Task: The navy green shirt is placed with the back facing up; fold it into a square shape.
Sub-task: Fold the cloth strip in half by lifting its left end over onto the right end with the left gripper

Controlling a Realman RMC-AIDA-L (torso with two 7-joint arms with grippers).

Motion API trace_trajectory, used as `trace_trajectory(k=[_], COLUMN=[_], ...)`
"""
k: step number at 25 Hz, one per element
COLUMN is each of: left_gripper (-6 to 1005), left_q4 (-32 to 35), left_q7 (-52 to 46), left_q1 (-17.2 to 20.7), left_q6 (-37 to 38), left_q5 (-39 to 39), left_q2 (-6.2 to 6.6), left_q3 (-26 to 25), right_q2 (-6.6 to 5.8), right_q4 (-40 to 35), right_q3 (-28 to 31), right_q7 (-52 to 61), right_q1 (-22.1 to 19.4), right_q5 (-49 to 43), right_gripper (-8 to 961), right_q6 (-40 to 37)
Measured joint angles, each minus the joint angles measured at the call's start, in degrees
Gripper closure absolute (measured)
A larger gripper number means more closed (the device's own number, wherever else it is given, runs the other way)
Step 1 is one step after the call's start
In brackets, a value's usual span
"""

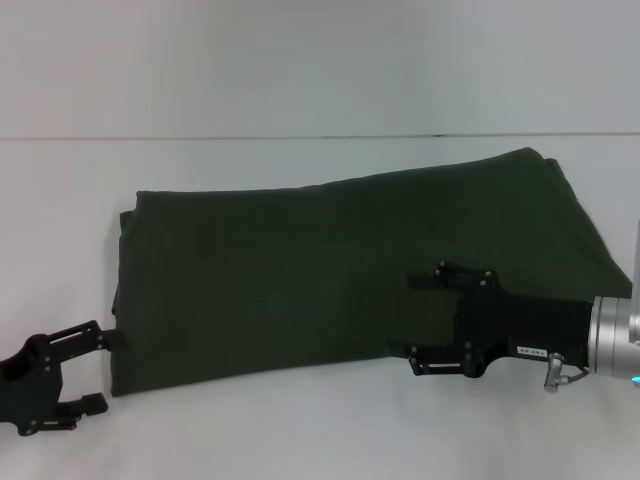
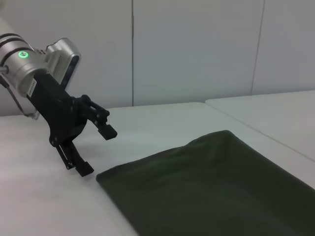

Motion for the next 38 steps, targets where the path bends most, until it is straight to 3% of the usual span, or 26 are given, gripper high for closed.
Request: trace_trajectory(k=[26,38], left_gripper=[39,41], left_q4=[-5.0,-2.1], left_q7=[0.4,-0.1], left_q1=[-3.1,-1.8], left_q6=[-4.4,-3.3], left_q5=[-0.4,1.0], left_q2=[0.4,1.0], left_q3=[0.5,0.2], right_q2=[0.09,0.08], right_q4=[0.2,-0.1], right_q3=[0.0,0.2], right_q7=[0.0,0.0], right_q1=[-0.3,-0.8], right_q5=[0.1,0.2], right_gripper=[28,28], right_q6=[-0.5,-1.1])
